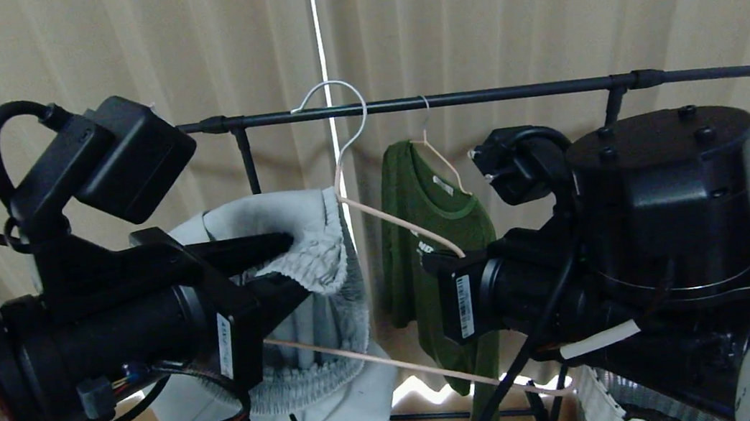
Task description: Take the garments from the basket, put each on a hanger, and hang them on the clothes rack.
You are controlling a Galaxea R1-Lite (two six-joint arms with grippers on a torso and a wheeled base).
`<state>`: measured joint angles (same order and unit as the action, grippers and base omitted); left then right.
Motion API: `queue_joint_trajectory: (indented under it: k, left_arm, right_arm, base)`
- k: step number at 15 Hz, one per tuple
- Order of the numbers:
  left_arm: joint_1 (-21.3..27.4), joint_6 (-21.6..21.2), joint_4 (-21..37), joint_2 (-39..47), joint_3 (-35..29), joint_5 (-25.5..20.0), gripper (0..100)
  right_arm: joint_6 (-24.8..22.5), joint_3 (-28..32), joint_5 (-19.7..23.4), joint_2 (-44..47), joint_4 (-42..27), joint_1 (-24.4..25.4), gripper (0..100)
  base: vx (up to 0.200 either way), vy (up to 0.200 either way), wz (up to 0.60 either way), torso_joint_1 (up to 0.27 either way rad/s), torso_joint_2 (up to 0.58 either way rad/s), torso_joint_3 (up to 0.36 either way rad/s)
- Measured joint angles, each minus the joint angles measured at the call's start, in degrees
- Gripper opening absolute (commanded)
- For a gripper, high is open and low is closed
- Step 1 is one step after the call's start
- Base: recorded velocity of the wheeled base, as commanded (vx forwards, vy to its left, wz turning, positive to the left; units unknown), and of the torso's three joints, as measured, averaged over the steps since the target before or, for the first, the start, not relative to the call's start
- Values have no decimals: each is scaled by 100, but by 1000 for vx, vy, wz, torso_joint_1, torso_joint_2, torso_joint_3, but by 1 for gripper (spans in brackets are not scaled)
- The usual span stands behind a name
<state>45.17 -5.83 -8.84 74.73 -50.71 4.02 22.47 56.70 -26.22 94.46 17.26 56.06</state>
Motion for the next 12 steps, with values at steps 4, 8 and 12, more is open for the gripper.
queue_joint_trajectory:
  k: [4,8,12]
  left_arm:
    - [-21,-18,-11,-224,63,-35,100]
    - [-49,-49,-30,-527,260,-57,100]
    - [-82,-93,-60,-742,308,-59,100]
  right_arm:
    - [-49,-240,-13,-349,22,-15,0]
    - [-101,-299,-2,-580,15,-332,0]
    - [-408,-596,99,-795,85,-549,0]
  base:
    - [0,0,0,0,0,0]
    - [0,0,0,0,0,0]
    - [0,0,0,0,0,0]
